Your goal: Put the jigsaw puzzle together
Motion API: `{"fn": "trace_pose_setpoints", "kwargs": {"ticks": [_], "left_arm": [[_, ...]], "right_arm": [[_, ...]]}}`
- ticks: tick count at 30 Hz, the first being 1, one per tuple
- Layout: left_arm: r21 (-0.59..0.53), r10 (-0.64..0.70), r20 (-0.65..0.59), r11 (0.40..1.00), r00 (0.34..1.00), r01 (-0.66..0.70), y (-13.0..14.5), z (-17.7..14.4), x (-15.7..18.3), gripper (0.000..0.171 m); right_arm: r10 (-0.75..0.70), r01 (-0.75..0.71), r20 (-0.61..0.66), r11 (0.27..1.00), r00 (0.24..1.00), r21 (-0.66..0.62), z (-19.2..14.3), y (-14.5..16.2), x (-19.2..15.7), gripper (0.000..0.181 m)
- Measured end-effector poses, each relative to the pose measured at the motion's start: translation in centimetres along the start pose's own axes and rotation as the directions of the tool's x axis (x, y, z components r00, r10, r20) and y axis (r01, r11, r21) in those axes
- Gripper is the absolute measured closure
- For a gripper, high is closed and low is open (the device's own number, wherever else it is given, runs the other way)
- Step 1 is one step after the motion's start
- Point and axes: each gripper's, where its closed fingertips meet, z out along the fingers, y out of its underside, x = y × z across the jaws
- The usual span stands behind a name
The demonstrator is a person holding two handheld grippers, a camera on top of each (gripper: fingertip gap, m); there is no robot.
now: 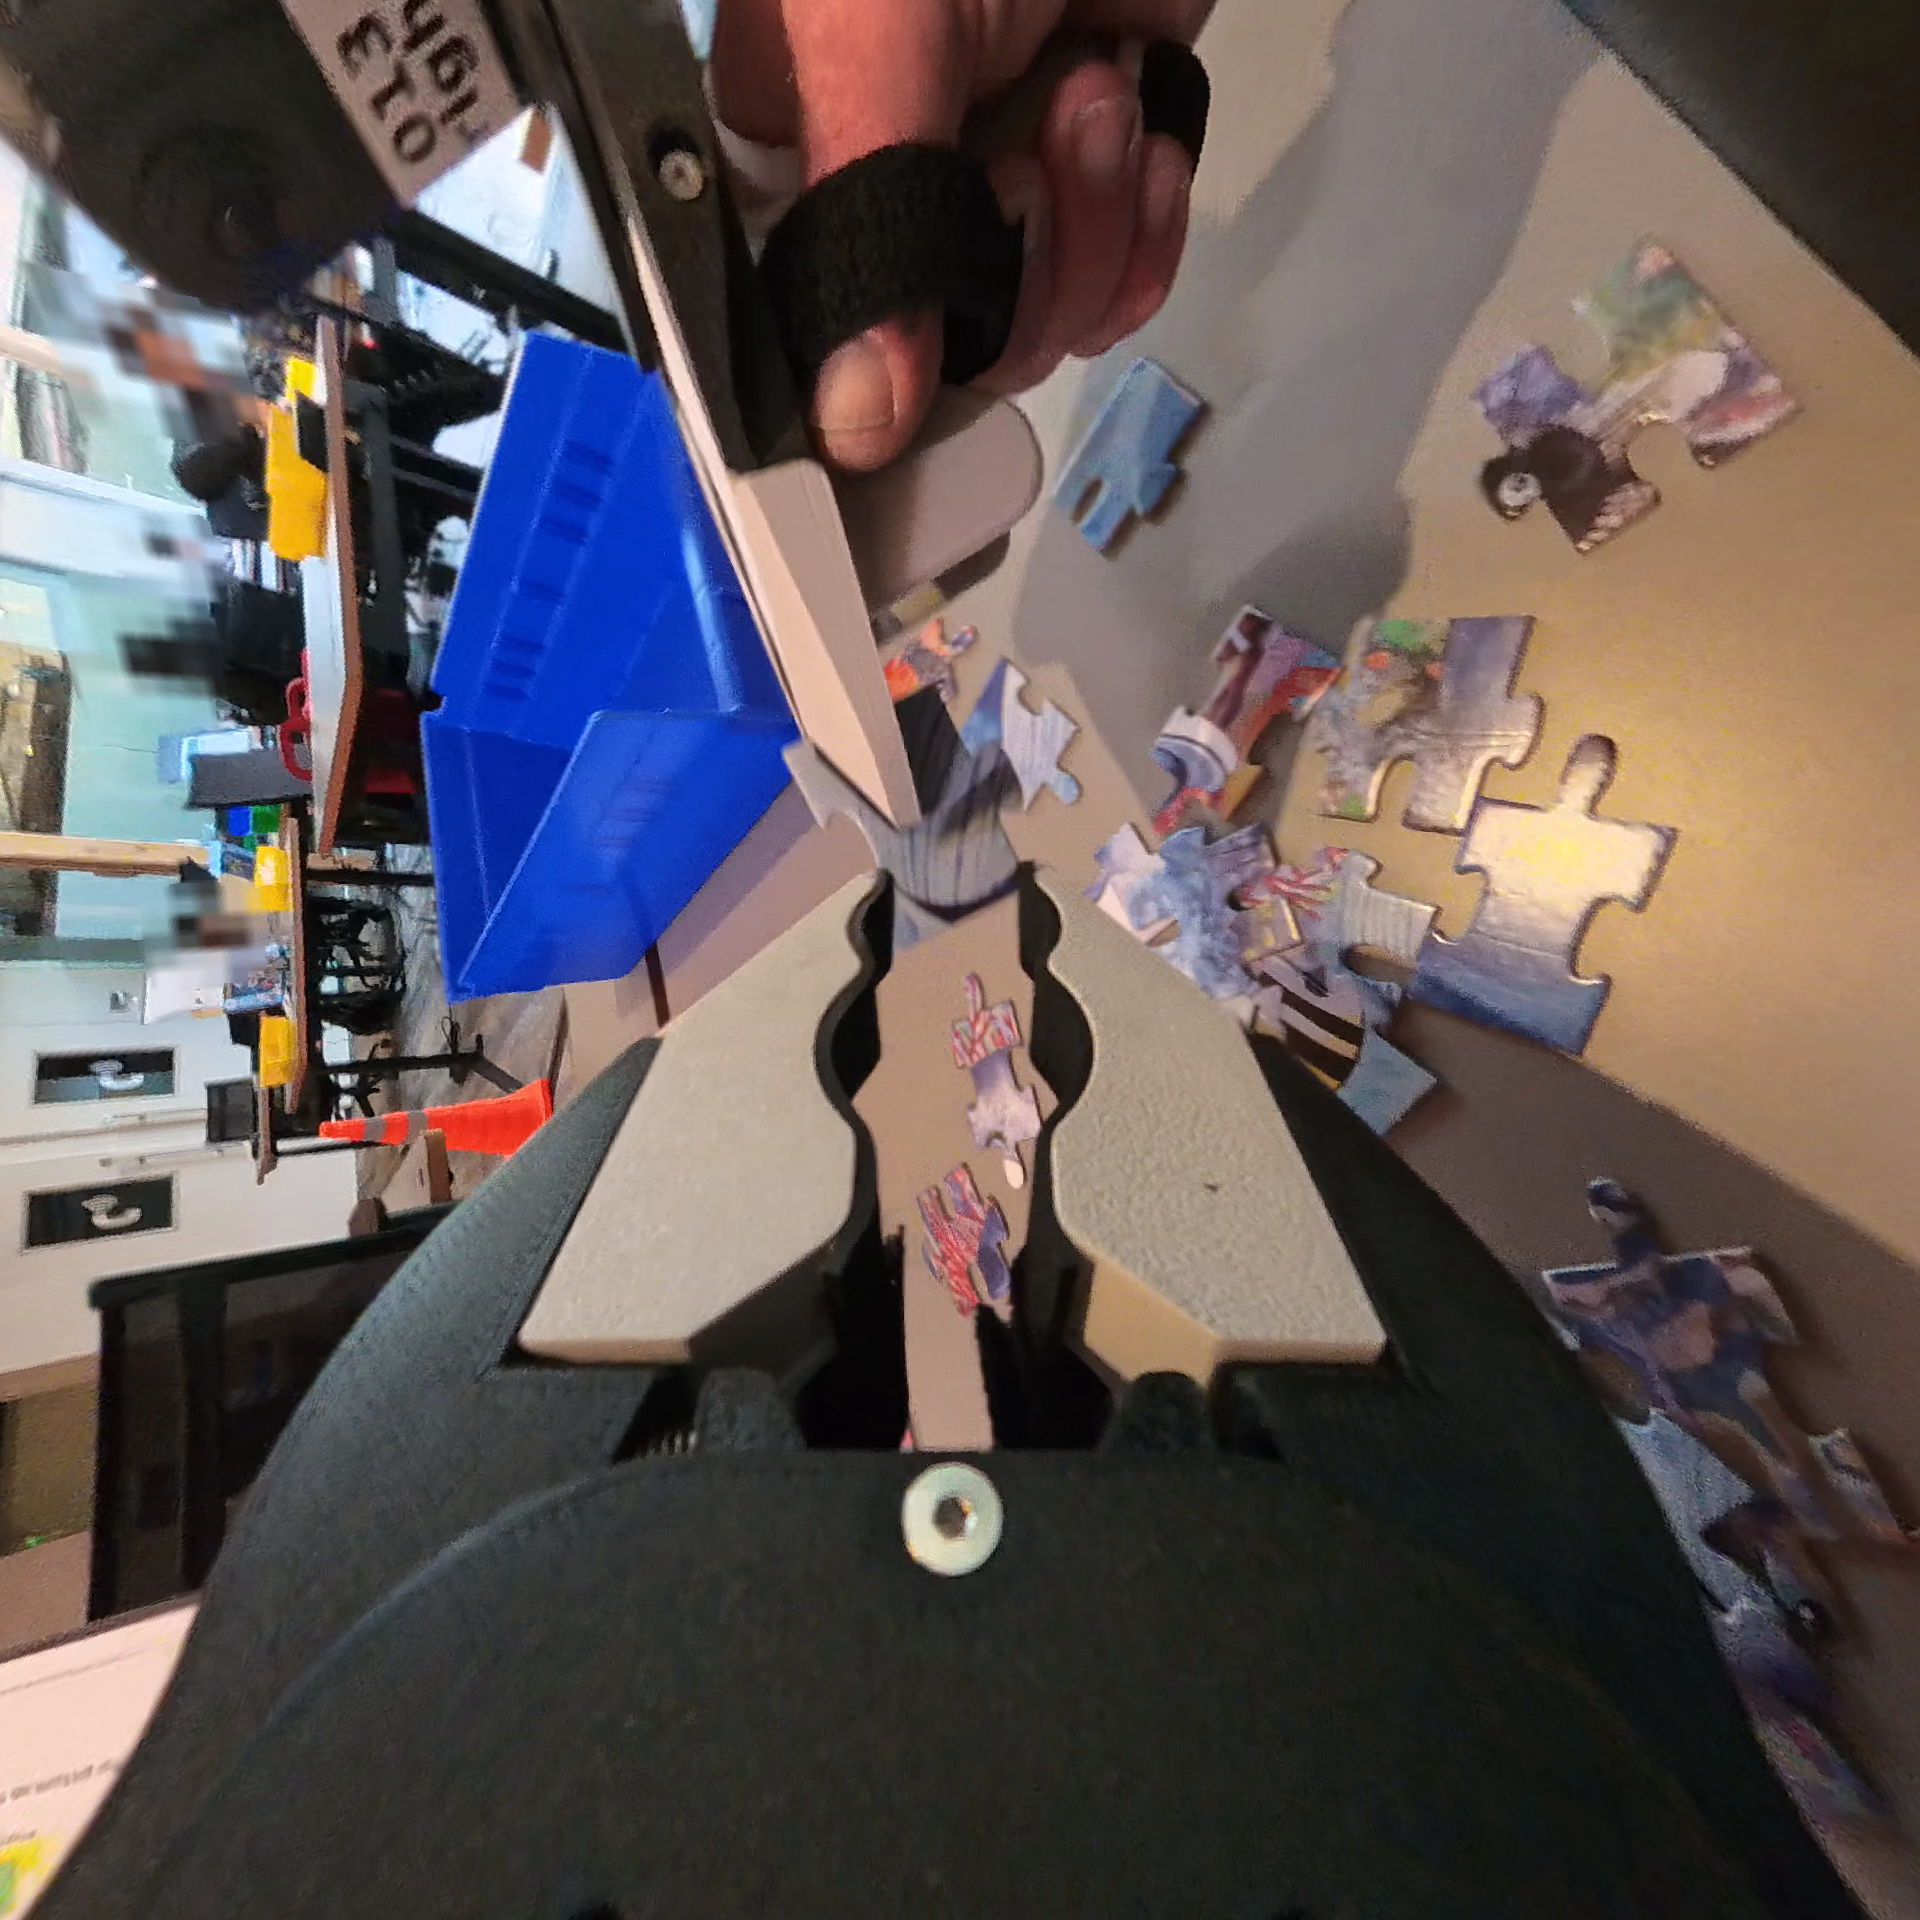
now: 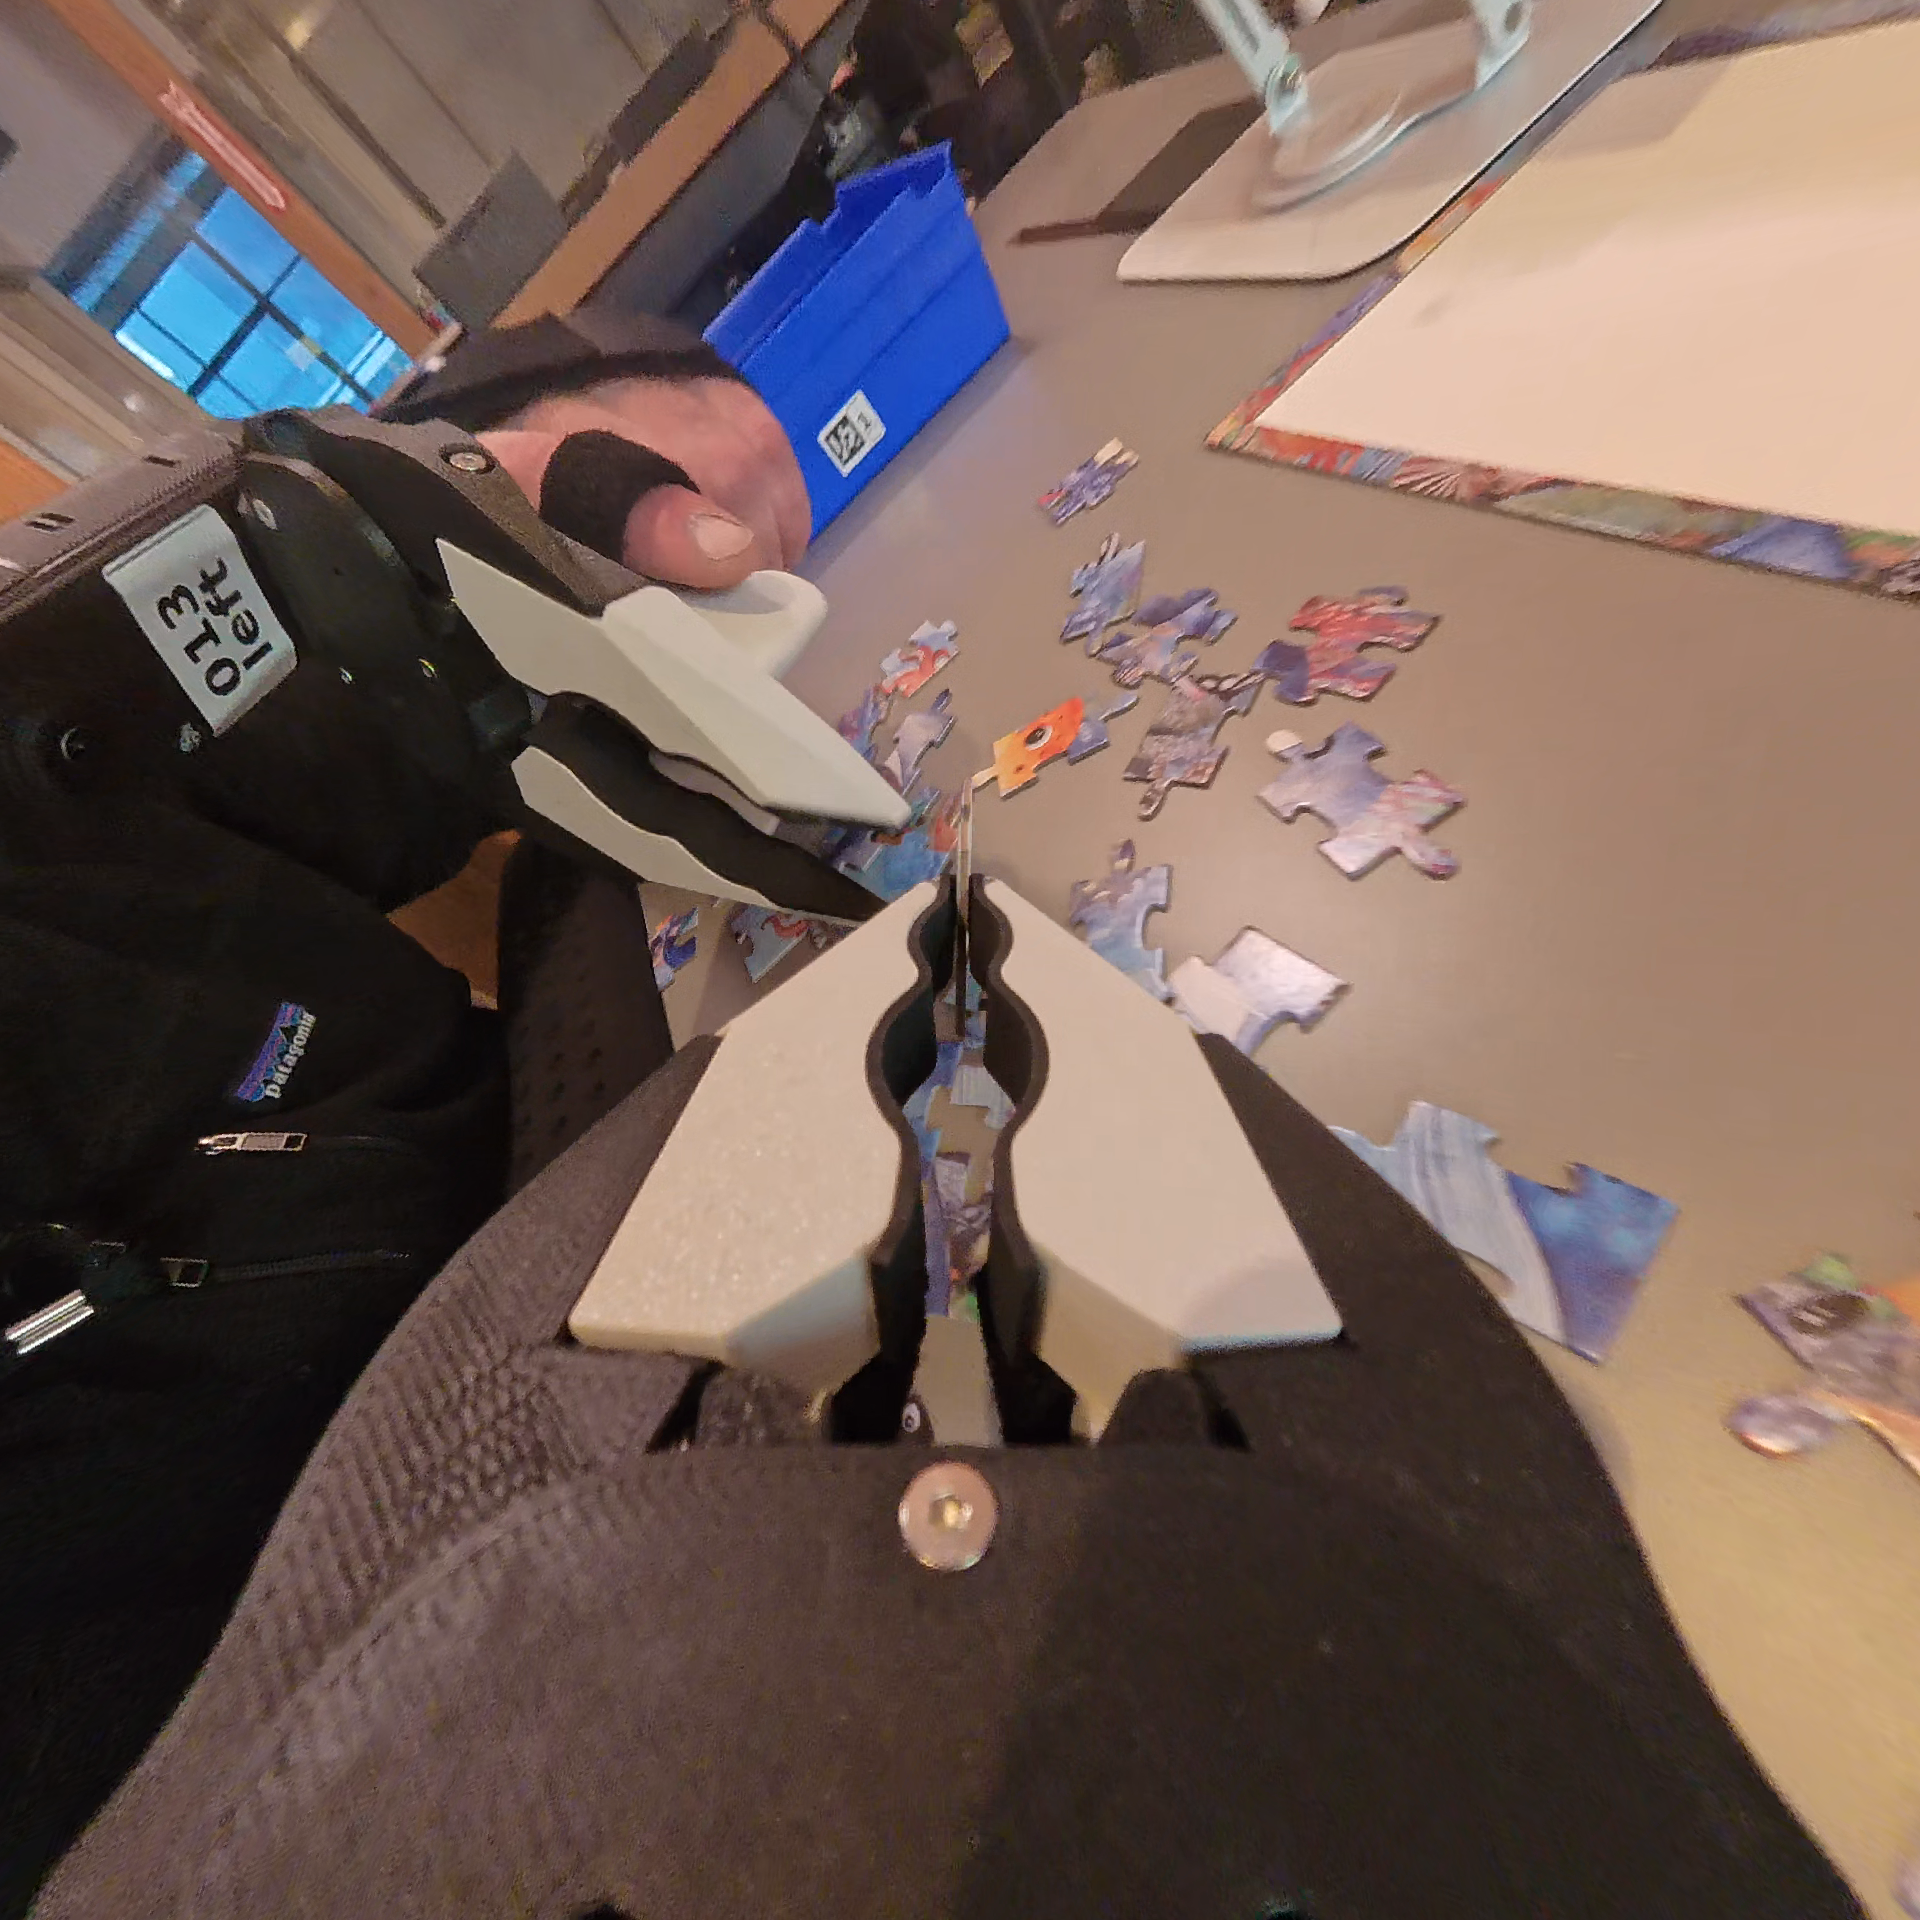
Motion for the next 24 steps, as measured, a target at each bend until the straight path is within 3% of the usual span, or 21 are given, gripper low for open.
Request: {"fn": "trace_pose_setpoints", "kwargs": {"ticks": [7,12,15,18,24], "left_arm": [[-0.107,-0.116,-0.014,0.988,0.993,0.114,3.9,-0.5,-0.5,0.142],[-0.27,-0.2,-0.087,0.948,0.976,0.171,8.9,-1.2,2.0,0.139],[-0.296,-0.305,-0.096,0.918,0.947,0.266,11.2,-2.3,2.7,0.135],[-0.282,-0.376,-0.083,0.897,0.923,0.34,12.0,-3.3,2.6,0.135],[-0.297,-0.383,-0.078,0.89,0.921,0.345,12.6,-3.5,2.7,0.135]], "right_arm": [[0.038,-0.04,-0.101,0.999,0.994,-0.01,-4.2,-1.8,5.4,0.181],[0.077,-0.085,-0.109,0.994,0.991,-0.063,-4.2,-1.3,8.2,0.181],[0.098,-0.106,-0.086,0.99,0.991,-0.093,-3.6,-0.8,9.0,0.181],[0.122,-0.129,-0.059,0.983,0.991,-0.128,-3.1,-0.2,9.5,0.181],[0.133,-0.138,-0.041,0.976,0.99,-0.166,-2.5,0.0,10.2,0.181]]}}
